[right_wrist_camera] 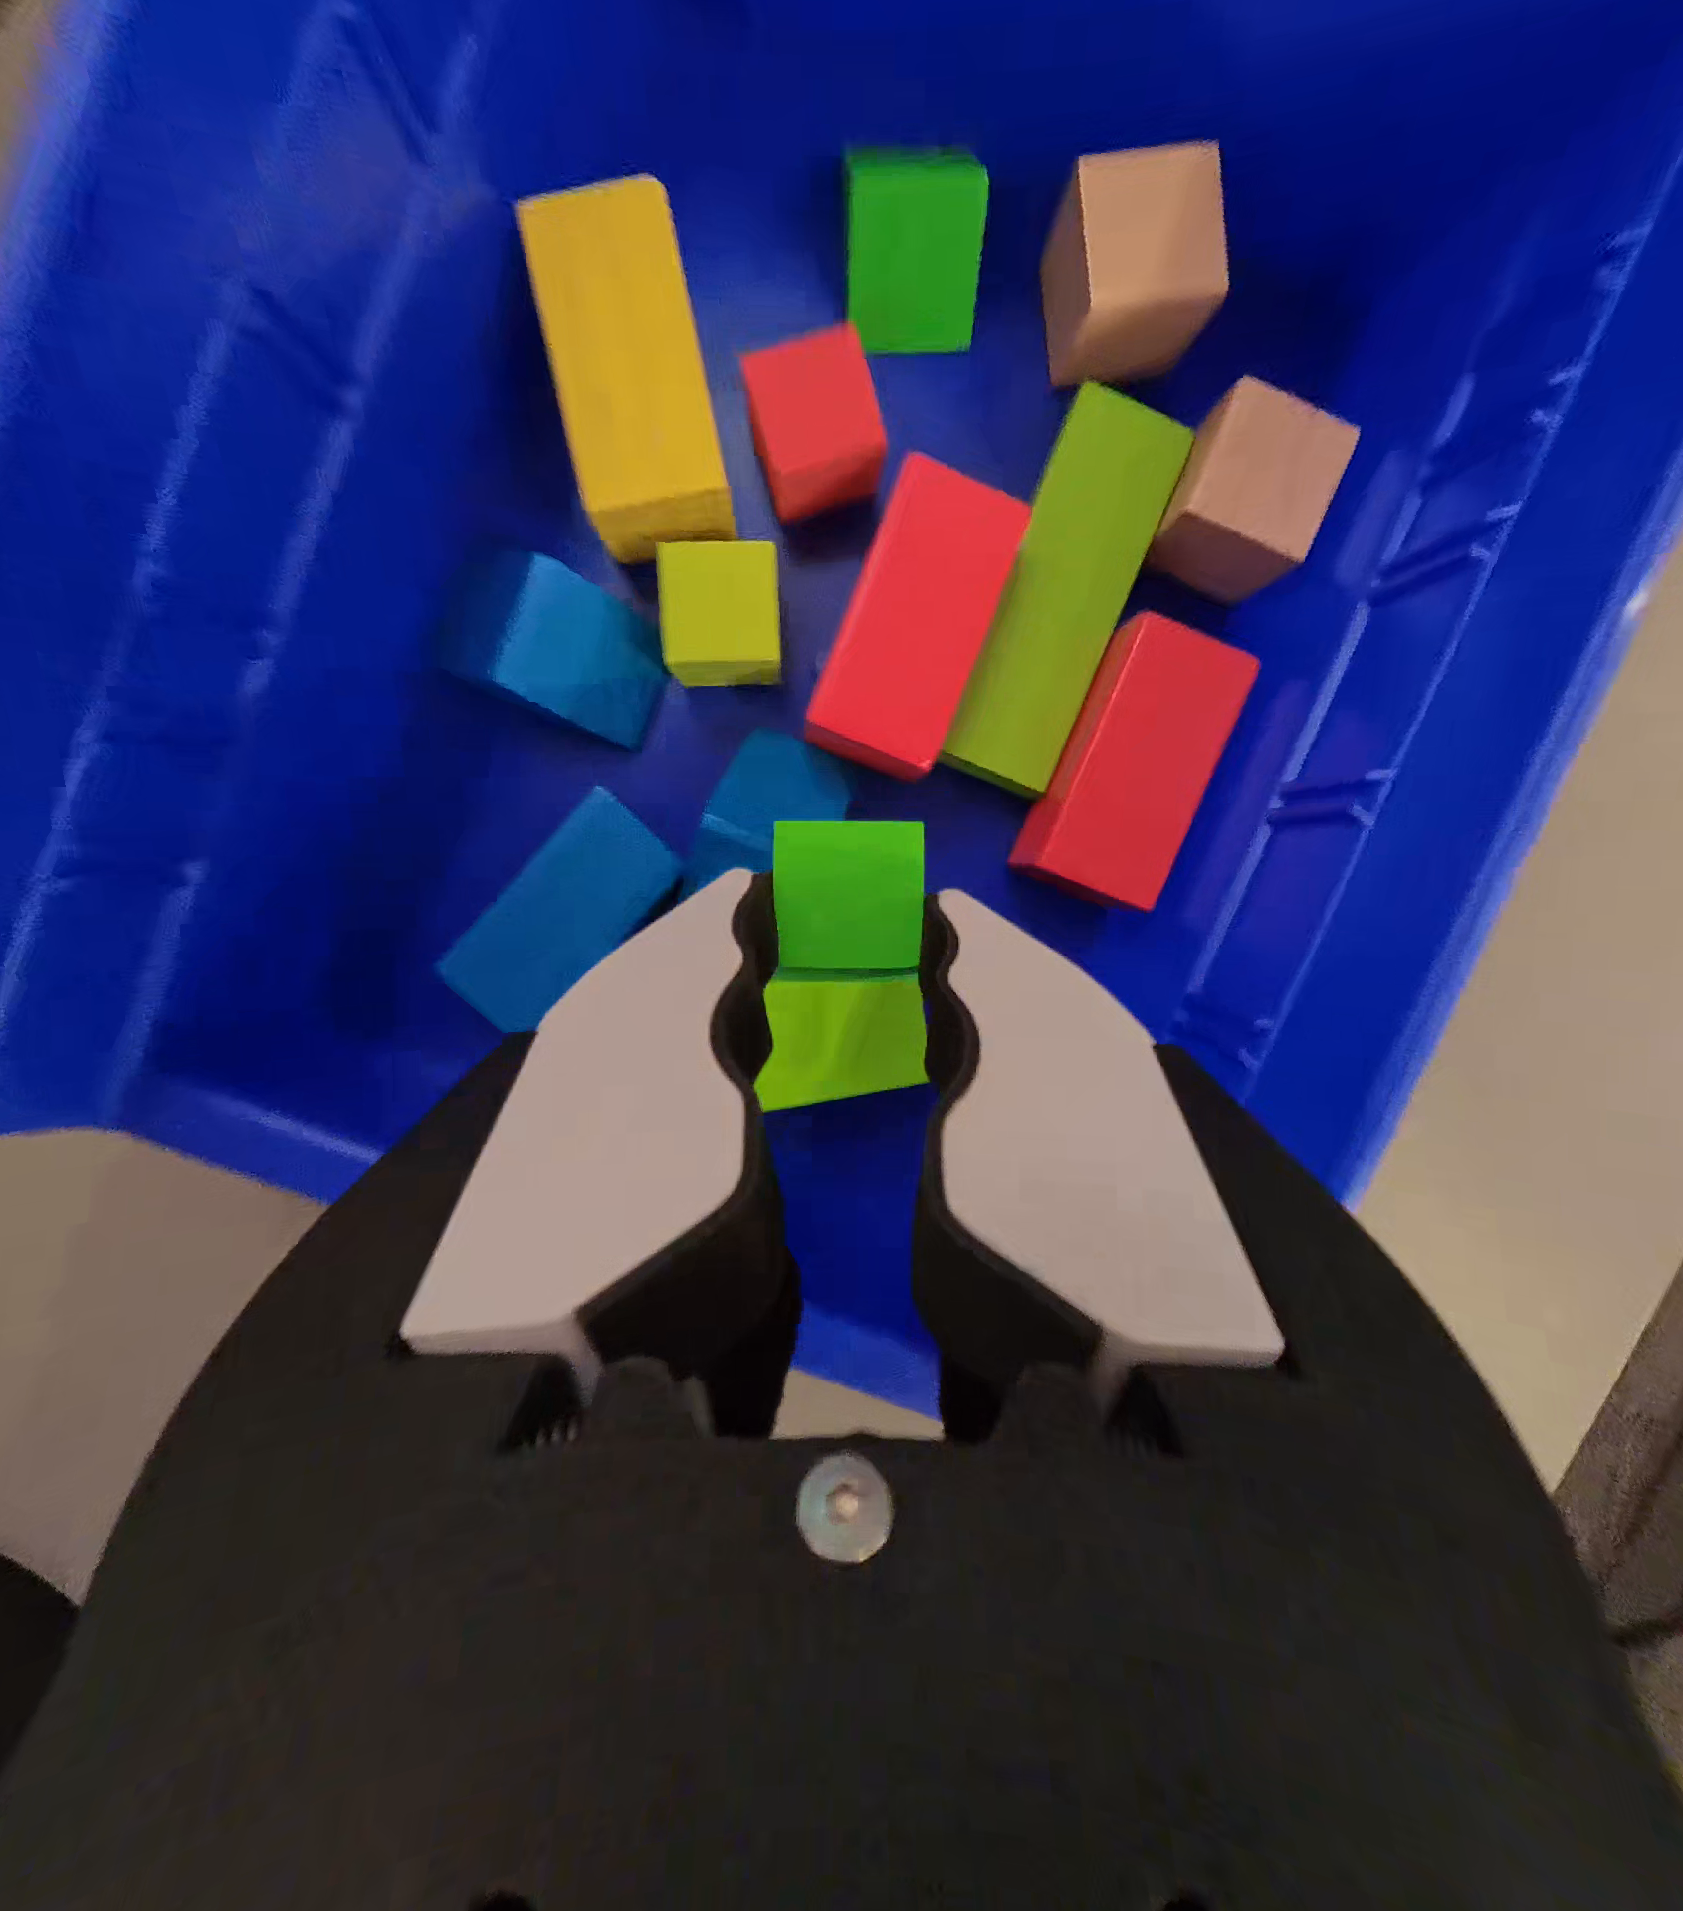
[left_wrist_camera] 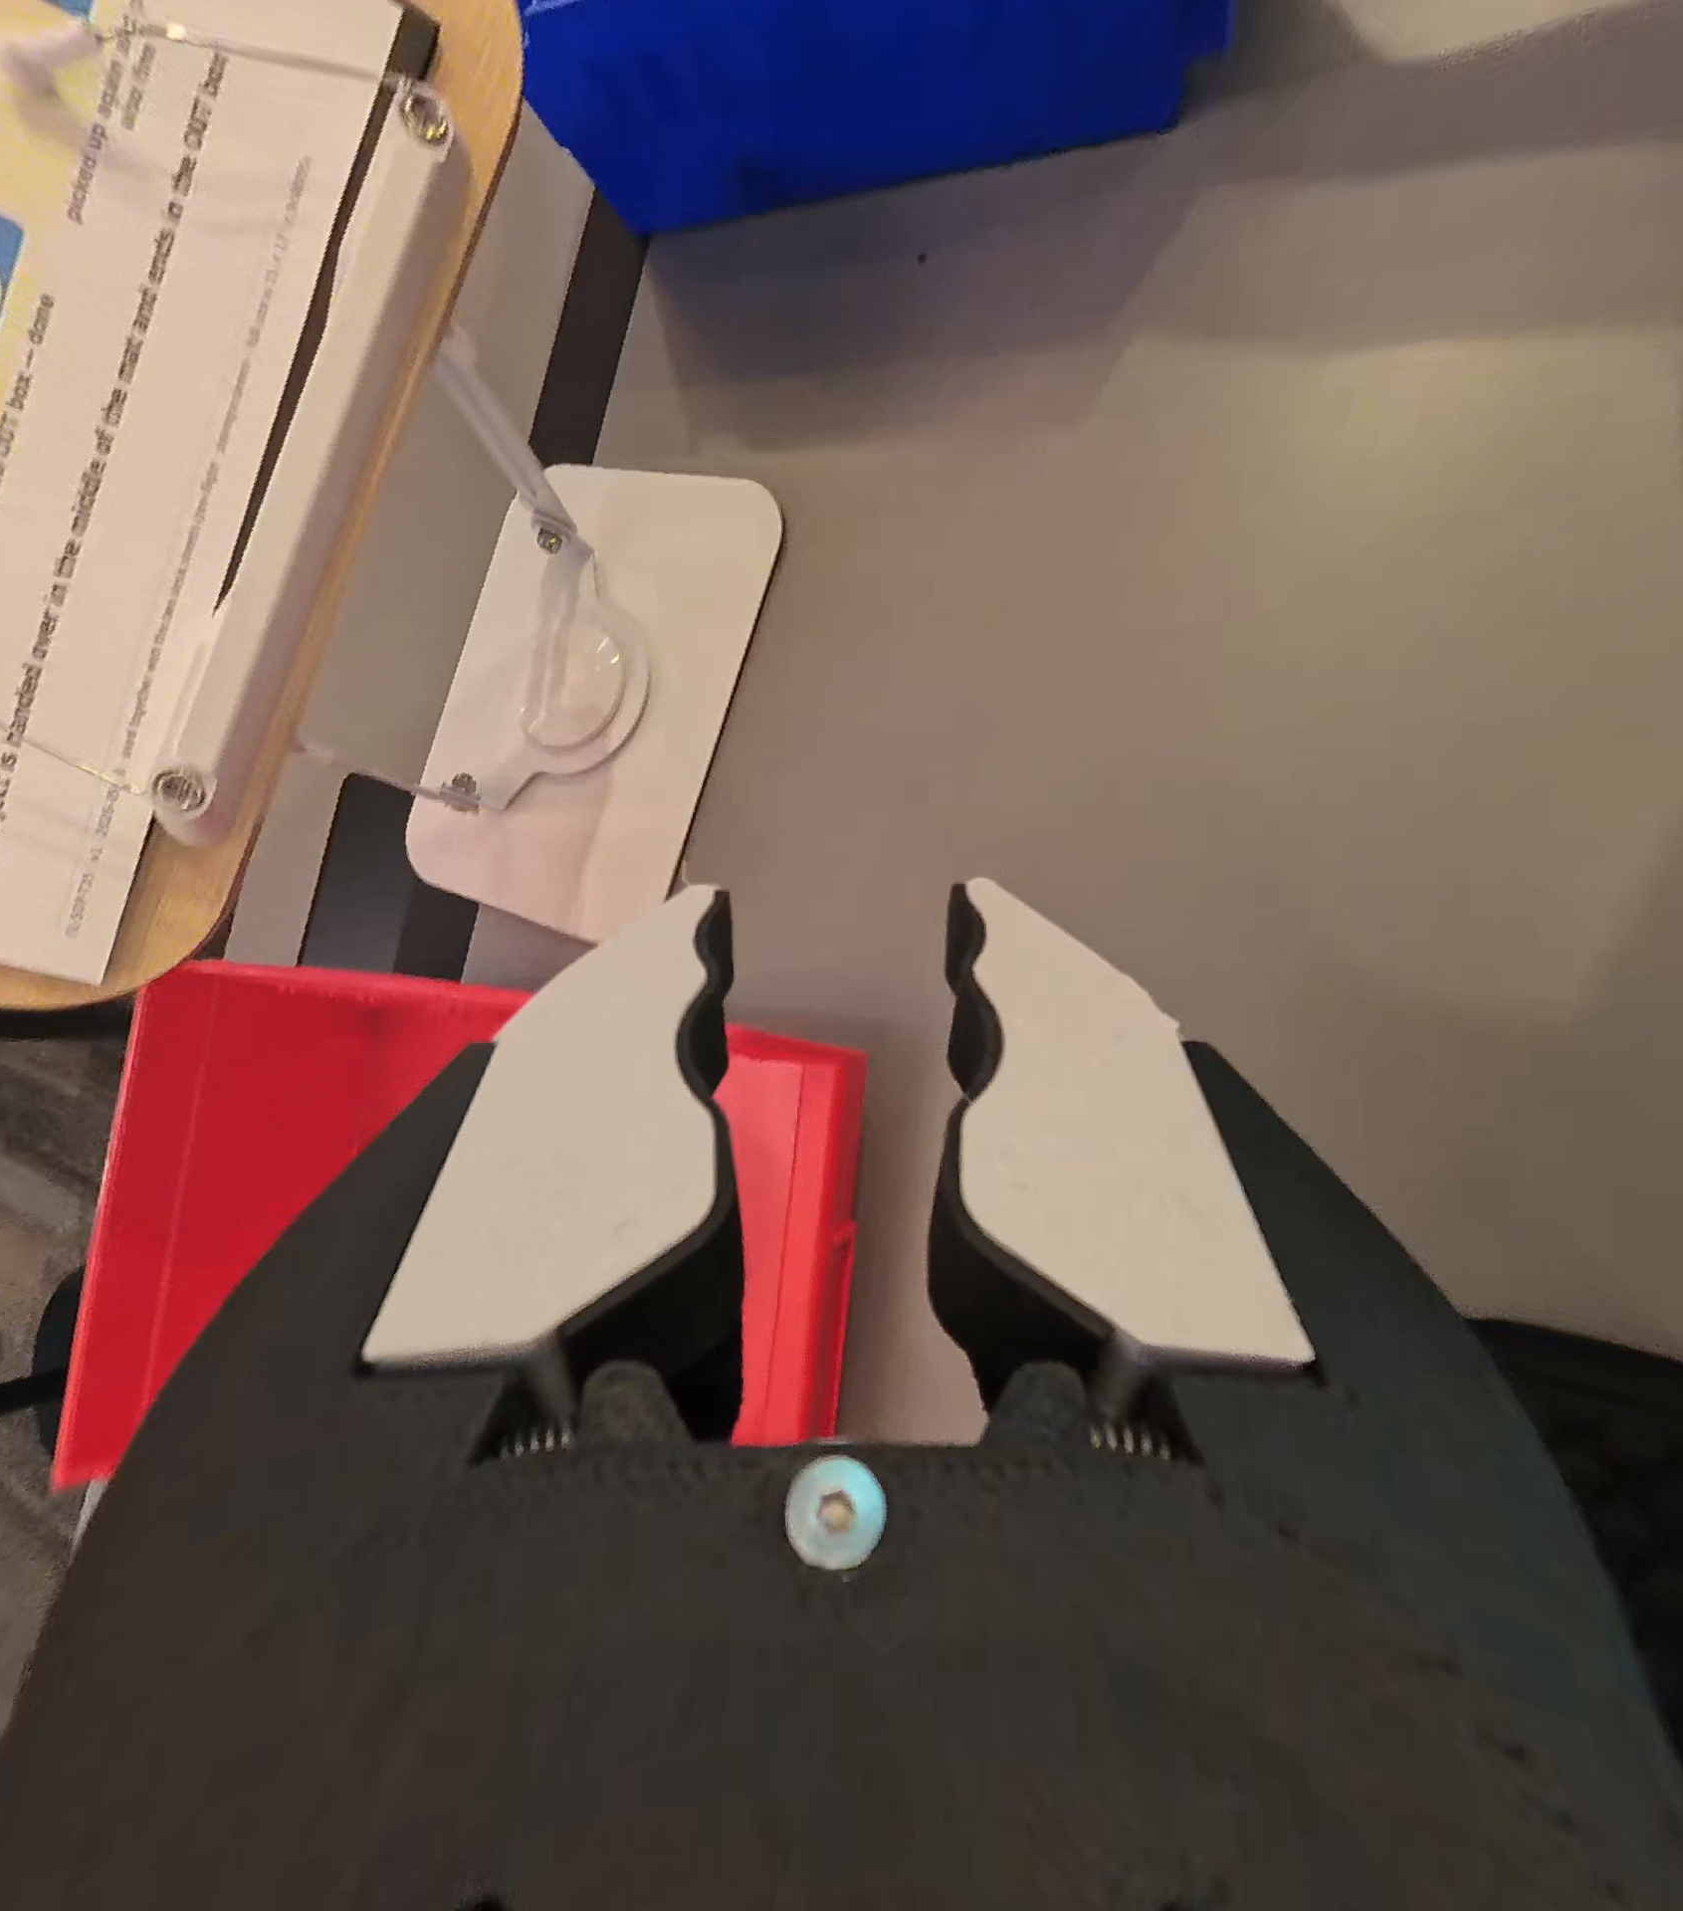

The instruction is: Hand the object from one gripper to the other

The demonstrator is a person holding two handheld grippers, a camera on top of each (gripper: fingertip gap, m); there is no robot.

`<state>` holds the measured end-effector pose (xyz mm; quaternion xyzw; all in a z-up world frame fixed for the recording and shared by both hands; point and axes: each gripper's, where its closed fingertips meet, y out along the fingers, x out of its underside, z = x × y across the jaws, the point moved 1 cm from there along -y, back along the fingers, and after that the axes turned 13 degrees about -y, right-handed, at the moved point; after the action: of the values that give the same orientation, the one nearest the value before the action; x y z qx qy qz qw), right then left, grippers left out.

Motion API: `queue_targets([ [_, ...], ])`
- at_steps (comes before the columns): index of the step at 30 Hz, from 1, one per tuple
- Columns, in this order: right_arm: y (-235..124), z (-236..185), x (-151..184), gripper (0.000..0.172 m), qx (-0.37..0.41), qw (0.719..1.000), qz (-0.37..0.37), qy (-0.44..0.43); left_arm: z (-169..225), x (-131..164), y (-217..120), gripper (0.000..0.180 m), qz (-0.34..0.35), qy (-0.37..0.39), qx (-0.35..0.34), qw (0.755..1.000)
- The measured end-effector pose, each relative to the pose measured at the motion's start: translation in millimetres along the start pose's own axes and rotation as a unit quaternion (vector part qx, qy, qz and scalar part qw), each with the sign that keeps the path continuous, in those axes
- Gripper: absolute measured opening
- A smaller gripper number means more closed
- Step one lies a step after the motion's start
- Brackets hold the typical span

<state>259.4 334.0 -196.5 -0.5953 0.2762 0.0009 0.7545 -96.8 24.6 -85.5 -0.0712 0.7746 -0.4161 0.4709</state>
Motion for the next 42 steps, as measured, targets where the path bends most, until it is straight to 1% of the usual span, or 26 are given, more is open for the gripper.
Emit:
queue_targets([
  [4,22.1,10.1,6.0,0.025,0.005,0.999,-0.046,0.01,-17.3,17.4,-8.0,0.04,-0.015,-0.019,-0.016,1.0],
  [9,40.9,15.5,15.8,0.025,-0.001,0.995,-0.097,0.014,-51.1,43.0,-13.9,0.043,-0.042,-0.047,-0.053,0.997],
  [12,42.3,15.8,18.0,0.025,-0.004,0.994,-0.111,0.021,-73.6,60.3,-13.8,0.047,-0.065,-0.063,-0.071,0.993],
  [16,41.5,13.5,28.3,0.026,-0.015,0.987,-0.161,0.015,-97.1,78.9,-12.5,0.049,-0.091,-0.078,-0.083,0.989],
  [18,39.0,14.3,29.5,0.032,-0.01,0.985,-0.17,0.01,-108.8,88.7,-10.0,0.052,-0.109,-0.081,-0.088,0.987],
  [19,35.8,15.1,29.4,0.038,-0.005,0.985,-0.173,0.008,-115.8,95.7,-8.0,0.055,-0.125,-0.083,-0.091,0.985],
  [20,31.4,16.1,28.2,0.043,0.002,0.985,-0.171,0.007,-124.5,102.3,-6.2,0.058,-0.137,-0.084,-0.097,0.982],
  [23,10.7,17.5,22.0,0.048,0.029,0.987,-0.157,-0.004,-150.2,123.9,1.0,0.069,-0.178,-0.086,-0.101,0.975],
  [24,2.2,16.8,19.0,0.049,0.041,0.988,-0.148,-0.01,-160.7,131.4,3.8,0.07,-0.194,-0.082,-0.106,0.972],
  [26,-12.7,9.1,11.9,0.049,0.048,0.992,-0.119,-0.019,-169.9,145.4,14.7,0.074,-0.226,-0.068,-0.079,0.968],
  [29,-26.8,-6.8,11.1,0.048,0.05,0.992,-0.106,-0.042,-189.6,170.5,32.5,0.076,-0.293,-0.067,-0.076,0.951],
  [31,-33.5,-17.9,9.4,0.048,0.051,0.992,-0.095,-0.058,-196.2,182.9,43.9,0.077,-0.323,-0.087,-0.065,0.94],
  [32,-36.7,-22.8,8.7,0.046,0.052,0.992,-0.09,-0.064,-194.2,189.6,47.4,0.07,-0.343,-0.111,-0.051,0.931],
  [34,-41.8,-30.8,6.9,0.046,0.057,0.992,-0.084,-0.079,-177.9,199.9,53.1,0.075,-0.384,-0.165,0.001,0.908],
  [35,-43.2,-35.8,5.3,0.046,0.052,0.992,-0.078,-0.084,-174.2,203.4,54.9,0.075,-0.394,-0.171,0.006,0.903],
  [36,-44.1,-40.9,3.2,0.046,0.045,0.992,-0.072,-0.09,-169.3,208.0,54.7,0.073,-0.41,-0.162,0.014,0.897],
  [37,-44.9,-44.8,1.0,0.045,0.042,0.992,-0.067,-0.097,-168.3,211.8,54.7,0.069,-0.422,-0.137,0.011,0.896],
  [38,-45.5,-47.6,-0.7,0.045,0.041,0.992,-0.063,-0.104,-171.7,212.8,56.3,0.065,-0.421,-0.105,-0.006,0.901],
  [39,-45.5,-50.0,-2.3,0.045,0.041,0.991,-0.061,-0.109,-173.0,214.4,57.3,0.061,-0.426,-0.081,-0.014,0.901],
  [42,-44.5,-57.0,-7.0,0.044,0.038,0.991,-0.052,-0.119,-176.5,221.5,60.3,0.049,-0.448,-0.015,-0.029,0.893],
])
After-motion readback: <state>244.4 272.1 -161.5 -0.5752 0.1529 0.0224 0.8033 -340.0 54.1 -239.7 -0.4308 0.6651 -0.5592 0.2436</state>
